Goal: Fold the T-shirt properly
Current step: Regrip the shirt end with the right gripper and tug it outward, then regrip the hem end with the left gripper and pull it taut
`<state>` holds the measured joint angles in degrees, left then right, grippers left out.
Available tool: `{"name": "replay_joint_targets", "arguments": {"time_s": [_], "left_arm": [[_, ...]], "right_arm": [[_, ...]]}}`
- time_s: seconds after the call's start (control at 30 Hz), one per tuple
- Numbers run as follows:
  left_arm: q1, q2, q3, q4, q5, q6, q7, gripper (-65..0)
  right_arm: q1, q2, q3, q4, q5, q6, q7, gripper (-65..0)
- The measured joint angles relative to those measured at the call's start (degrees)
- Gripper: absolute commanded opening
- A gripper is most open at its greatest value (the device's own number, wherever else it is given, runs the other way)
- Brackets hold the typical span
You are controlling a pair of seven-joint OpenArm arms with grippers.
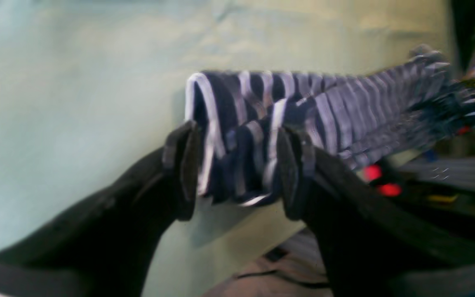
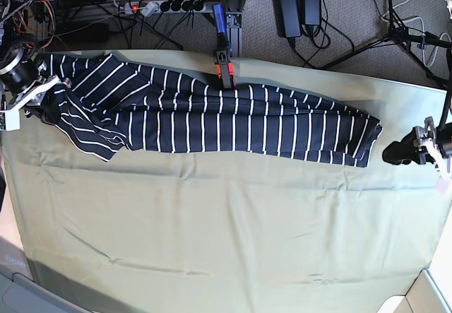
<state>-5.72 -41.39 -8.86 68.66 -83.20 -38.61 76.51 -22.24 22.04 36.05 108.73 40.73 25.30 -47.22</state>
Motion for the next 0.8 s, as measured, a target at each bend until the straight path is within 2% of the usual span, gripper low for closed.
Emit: {"name": "replay_joint_targets", "arguments": {"time_s": [0.07,0.13,0.27,0.4,0.57,0.67,0.8], "left_arm": [[0.0,0.0,-1.6,0.7,-0.4,0.0,2.4,-54.1],[0.3,0.9,-2.2,3.2,0.0,0.0,3.6,-60.6],[2.8,4.7,-1.8,15.0,-0.3,-0.2,3.4,-60.9],[3.7,6.6,-1.9,26.4,-0.9,-0.3,2.9,-60.9],[7.9,8.8,-1.9,28.1,-0.3,-0.3,2.3,-61.1],[9.9,10.1,-1.8,28.1,5.6,-0.3,-2.9,-65.0],[12.0,11.1,-1.8,27.9,13.7,-0.3,-8.7,-65.0]], "right_arm": [[0.0,0.0,0.0,0.0,0.0,0.0,0.0,-65.0],[0.0,0.0,0.0,0.0,0.0,0.0,0.0,-65.0],[0.0,-0.1,0.0,0.0,0.0,0.0,0.0,-65.0],[0.0,0.0,0.0,-0.1,-0.2,0.0,0.0,-65.0],[0.0,0.0,0.0,-0.5,-0.9,0.0,0.0,-65.0],[0.0,-0.1,0.0,-1.2,-1.0,0.0,0.1,-65.0],[0.0,0.0,0.0,-1.4,-1.1,0.0,0.9,-65.0]]}}
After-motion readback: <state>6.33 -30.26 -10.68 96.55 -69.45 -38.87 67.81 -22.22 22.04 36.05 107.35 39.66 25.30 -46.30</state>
